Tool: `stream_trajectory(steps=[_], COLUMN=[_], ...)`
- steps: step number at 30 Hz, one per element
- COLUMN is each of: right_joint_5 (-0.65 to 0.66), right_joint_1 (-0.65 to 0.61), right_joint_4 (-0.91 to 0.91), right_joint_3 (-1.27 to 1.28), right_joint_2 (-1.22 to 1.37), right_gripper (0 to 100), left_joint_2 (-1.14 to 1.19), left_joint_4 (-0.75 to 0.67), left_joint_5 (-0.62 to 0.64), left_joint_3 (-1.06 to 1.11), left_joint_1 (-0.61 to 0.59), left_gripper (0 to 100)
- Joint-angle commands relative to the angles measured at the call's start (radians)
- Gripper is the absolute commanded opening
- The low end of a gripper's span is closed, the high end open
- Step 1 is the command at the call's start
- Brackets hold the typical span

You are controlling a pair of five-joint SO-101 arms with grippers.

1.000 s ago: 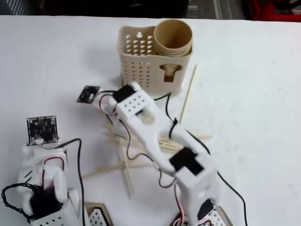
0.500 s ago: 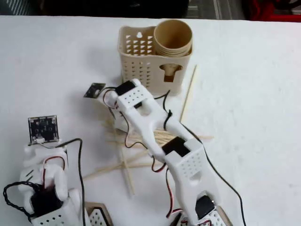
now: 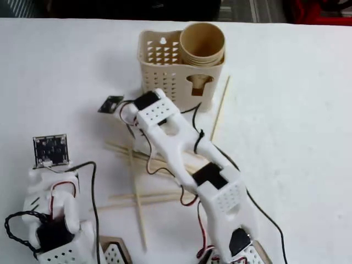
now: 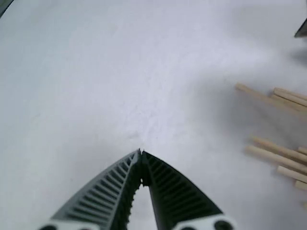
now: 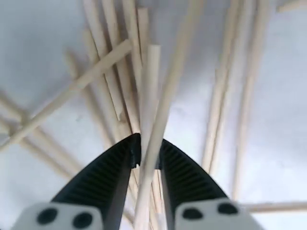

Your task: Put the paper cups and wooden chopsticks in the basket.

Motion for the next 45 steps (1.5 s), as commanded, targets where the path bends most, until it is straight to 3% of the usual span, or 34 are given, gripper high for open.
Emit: stream_trajectory(steps=[1,26,36,45], right_joint_5=[-0.026,-0.160,-0.256,-0.407], right_joint_1=[0.012,0.015,0.054,0.137], right_joint_4=[0.025,0.127,-0.119,-0.486], right_joint_3=[-0.023,-0.026,-0.026,-0.021], right_joint_2=[-0.127,-0.753,-0.921,-0.935], right_gripper=[1.8,1.8,1.8,1.8], left_joint_2=[-0.010,-0.010,-0.010,-0.010], left_joint_4=[-0.032,-0.071,-0.072,-0.100], left_joint_5=[0.012,0.012,0.012,0.011], left_joint_3=[-0.002,0.025,0.025,0.046], left_joint_1=[-0.005,-0.004,-0.004,-0.004], left_gripper=[3,3,3,3])
